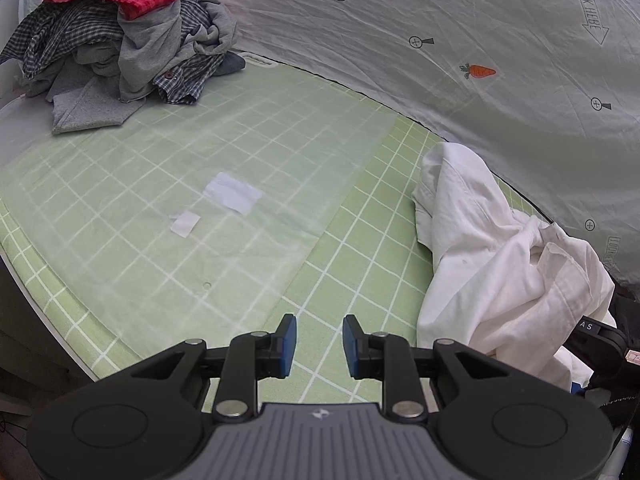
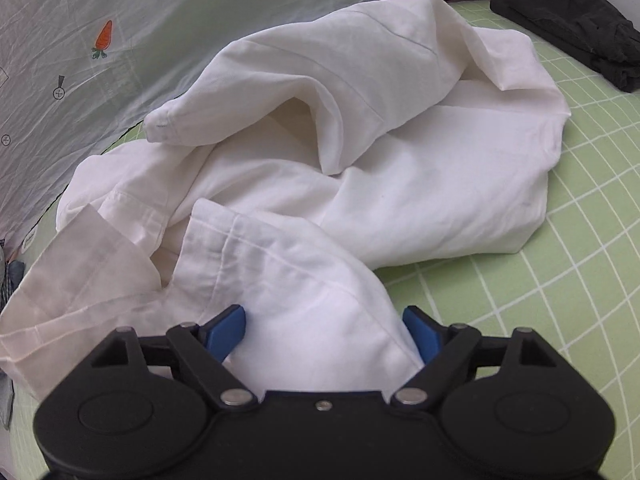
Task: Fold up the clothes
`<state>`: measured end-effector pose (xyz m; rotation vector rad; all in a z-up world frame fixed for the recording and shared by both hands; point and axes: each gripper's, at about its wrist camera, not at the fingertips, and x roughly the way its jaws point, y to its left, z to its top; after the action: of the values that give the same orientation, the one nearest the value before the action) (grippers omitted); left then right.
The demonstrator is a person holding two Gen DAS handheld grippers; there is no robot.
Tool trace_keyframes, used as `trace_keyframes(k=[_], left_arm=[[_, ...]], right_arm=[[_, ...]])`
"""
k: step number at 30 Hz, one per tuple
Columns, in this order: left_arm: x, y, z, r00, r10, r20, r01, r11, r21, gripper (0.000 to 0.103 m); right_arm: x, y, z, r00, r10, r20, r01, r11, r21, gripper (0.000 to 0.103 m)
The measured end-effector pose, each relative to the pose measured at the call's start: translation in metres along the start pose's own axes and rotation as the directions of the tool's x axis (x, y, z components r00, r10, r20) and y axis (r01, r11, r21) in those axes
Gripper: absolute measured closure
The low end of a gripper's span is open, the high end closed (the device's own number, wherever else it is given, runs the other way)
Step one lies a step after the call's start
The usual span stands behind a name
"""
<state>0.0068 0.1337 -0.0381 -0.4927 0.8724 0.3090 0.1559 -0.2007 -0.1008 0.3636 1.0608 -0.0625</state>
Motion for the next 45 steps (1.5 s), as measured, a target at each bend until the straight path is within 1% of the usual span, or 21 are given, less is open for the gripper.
trace_keyframes(k=[1, 2, 3, 7, 11, 13, 16, 18, 21, 25, 28, 31, 35, 40, 43, 45], left_arm=[[0.000, 0.003, 0.004, 1.000, 0.001, 0.002, -0.001, 1.000, 0.002, 0.076], [0.001, 0.005, 0.006, 1.000, 0.002, 0.001, -0.002, 1.000, 0.005, 0.076], [0.002, 0.007, 0.009, 1.000, 0.002, 0.000, -0.002, 1.000, 0.010, 0.076], [0.007, 0.003, 0.019, 1.000, -0.006, -0.007, 0.007, 0.999, 0.039, 0.076], [0.010, -0.013, 0.025, 1.000, -0.022, -0.006, 0.023, 0.996, 0.088, 0.076], [0.011, -0.022, 0.026, 0.999, -0.031, -0.007, 0.032, 0.993, 0.113, 0.076], [0.017, -0.038, 0.029, 0.999, -0.047, -0.021, 0.049, 0.989, 0.142, 0.076], [0.022, -0.050, 0.031, 0.998, -0.058, -0.029, 0.062, 0.985, 0.163, 0.076], [0.033, -0.073, 0.034, 0.996, -0.078, -0.048, 0.086, 0.976, 0.200, 0.076], [0.050, -0.103, 0.034, 0.991, -0.092, -0.102, 0.114, 0.964, 0.241, 0.076], [0.062, -0.120, 0.033, 0.987, -0.096, -0.132, 0.128, 0.957, 0.262, 0.076], [0.074, -0.132, 0.032, 0.984, -0.094, -0.154, 0.134, 0.953, 0.273, 0.076], [0.090, -0.140, 0.038, 0.982, -0.080, -0.171, 0.124, 0.956, 0.266, 0.076], [0.107, -0.140, 0.051, 0.980, -0.076, -0.182, 0.121, 0.962, 0.245, 0.076], [0.123, -0.141, 0.060, 0.979, -0.074, -0.188, 0.114, 0.971, 0.212, 0.076], [0.136, -0.144, 0.068, 0.979, -0.067, -0.191, 0.105, 0.975, 0.195, 0.075]], right_arm=[[-0.001, 0.002, -0.001, 1.000, 0.004, 0.002, -0.004, 1.000, 0.012, 0.030], [-0.001, 0.004, -0.002, 1.000, 0.007, 0.005, -0.007, 1.000, 0.017, 0.034], [-0.002, 0.006, -0.003, 1.000, 0.004, 0.007, -0.004, 1.000, 0.005, 0.042], [-0.009, 0.012, -0.002, 0.999, -0.025, 0.033, 0.027, 0.998, -0.052, 0.060], [-0.011, 0.004, -0.001, 0.998, -0.048, 0.051, 0.050, 0.998, -0.044, 0.069], [-0.013, -0.001, 0.001, 0.995, -0.071, 0.072, 0.075, 0.995, -0.059, 0.075], [-0.017, -0.013, 0.006, 0.987, -0.117, 0.111, 0.126, 0.989, -0.075, 0.080], [-0.019, -0.026, 0.011, 0.982, -0.131, 0.138, 0.142, 0.987, -0.072, 0.080], [-0.023, -0.046, 0.015, 0.977, -0.132, 0.167, 0.141, 0.989, -0.044, 0.081], [-0.028, -0.069, 0.014, 0.968, -0.146, 0.206, 0.154, 0.988, -0.022, 0.082], [-0.033, -0.091, 0.014, 0.957, -0.178, 0.230, 0.181, 0.983, 0.011, 0.083], [-0.037, -0.120, 0.016, 0.948, -0.214, 0.236, 0.201, 0.976, 0.080, 0.084], [-0.038, -0.150, 0.019, 0.936, -0.254, 0.242, 0.223, 0.963, 0.150, 0.084], [-0.038, -0.175, 0.033, 0.909, -0.325, 0.262, 0.273, 0.937, 0.217, 0.084], [-0.037, -0.193, 0.047, 0.881, -0.386, 0.273, 0.317, 0.911, 0.265, 0.084], [-0.034, -0.209, 0.057, 0.868, -0.418, 0.268, 0.336, 0.891, 0.304, 0.084]])
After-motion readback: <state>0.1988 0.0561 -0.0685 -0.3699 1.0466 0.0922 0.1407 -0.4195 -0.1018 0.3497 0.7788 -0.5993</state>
